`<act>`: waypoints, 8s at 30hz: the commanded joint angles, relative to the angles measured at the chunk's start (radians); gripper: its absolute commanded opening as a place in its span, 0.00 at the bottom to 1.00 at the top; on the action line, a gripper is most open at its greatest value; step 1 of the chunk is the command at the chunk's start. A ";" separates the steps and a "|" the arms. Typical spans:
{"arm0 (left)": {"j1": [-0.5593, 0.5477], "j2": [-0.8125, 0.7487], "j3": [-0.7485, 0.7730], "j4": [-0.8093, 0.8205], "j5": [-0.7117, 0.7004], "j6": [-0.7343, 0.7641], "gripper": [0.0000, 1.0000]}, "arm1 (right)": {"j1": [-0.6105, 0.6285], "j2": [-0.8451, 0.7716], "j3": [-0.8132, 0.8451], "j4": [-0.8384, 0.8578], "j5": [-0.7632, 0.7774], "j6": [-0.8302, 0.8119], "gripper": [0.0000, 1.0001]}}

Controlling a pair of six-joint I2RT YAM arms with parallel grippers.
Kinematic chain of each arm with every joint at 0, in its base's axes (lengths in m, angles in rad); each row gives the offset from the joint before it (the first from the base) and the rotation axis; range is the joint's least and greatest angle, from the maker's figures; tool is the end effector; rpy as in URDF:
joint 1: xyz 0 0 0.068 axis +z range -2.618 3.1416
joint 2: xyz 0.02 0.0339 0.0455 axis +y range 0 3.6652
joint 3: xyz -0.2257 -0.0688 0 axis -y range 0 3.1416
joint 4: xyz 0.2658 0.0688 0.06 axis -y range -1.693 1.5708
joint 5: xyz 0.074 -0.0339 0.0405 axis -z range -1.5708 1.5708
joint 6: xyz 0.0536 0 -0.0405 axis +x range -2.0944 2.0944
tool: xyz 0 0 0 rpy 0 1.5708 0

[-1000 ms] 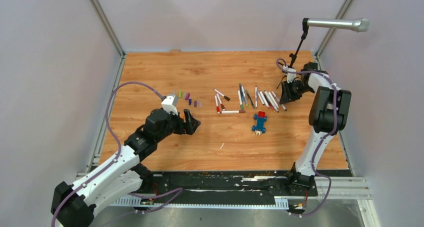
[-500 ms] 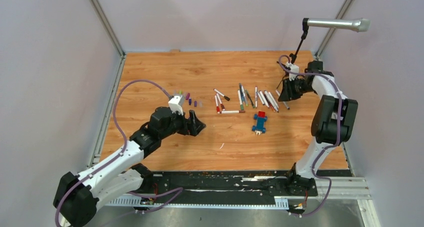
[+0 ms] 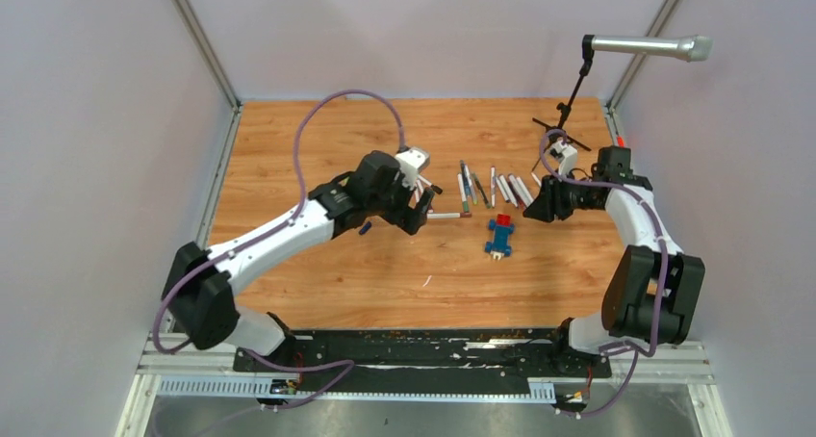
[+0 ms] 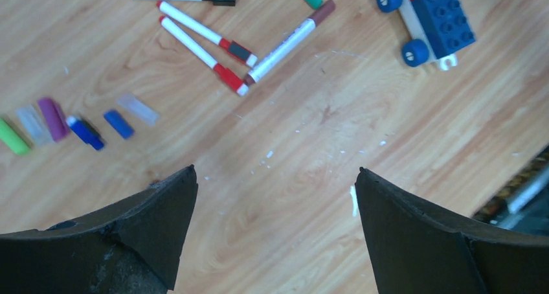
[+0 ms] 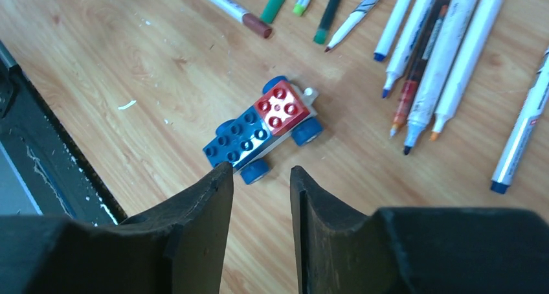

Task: Open the pen caps
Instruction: Pick up the pen from the center of the board, then open the pen cap from the pen, then place the pen cap at the center of the board.

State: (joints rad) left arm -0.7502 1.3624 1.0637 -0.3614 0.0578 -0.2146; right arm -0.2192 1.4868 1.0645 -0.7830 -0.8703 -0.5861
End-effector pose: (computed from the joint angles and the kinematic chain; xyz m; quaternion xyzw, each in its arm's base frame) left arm 0.2508 -0.2380 0.2353 0.2498 0.8624 -0.2269 0.3774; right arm 0.3085 -0.0267 0.1828 -0.2380 0.8628 0.3168 0.3141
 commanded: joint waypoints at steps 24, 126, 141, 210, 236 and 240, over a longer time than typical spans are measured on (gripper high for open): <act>-0.092 0.647 0.561 -0.085 0.037 0.399 0.61 | -0.064 -0.075 -0.076 0.097 -0.125 -0.012 0.42; -0.223 0.136 -0.230 1.387 -0.086 -0.707 0.00 | 0.384 -0.189 -0.107 0.611 -0.572 0.817 0.10; -0.114 0.169 -0.120 1.296 0.231 -0.828 0.71 | 0.385 -0.257 -0.190 0.644 -0.618 0.779 0.00; 0.038 -0.488 -0.412 0.486 0.132 -0.469 0.00 | -0.195 -0.476 -0.179 0.113 -0.512 0.226 0.00; 0.036 -0.617 -0.561 0.236 0.131 -0.344 0.00 | -0.313 -0.544 -0.114 -0.032 -0.353 0.187 0.00; 0.037 -0.608 -0.566 0.236 0.129 -0.338 0.00 | -0.337 -0.551 -0.101 -0.073 -0.332 0.165 0.00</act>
State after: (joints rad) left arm -0.7128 0.7490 0.5003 -0.1318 0.1772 -0.5873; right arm -0.5346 0.9516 0.9215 -0.8021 -1.2263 -0.3824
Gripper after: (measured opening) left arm 0.041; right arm 0.169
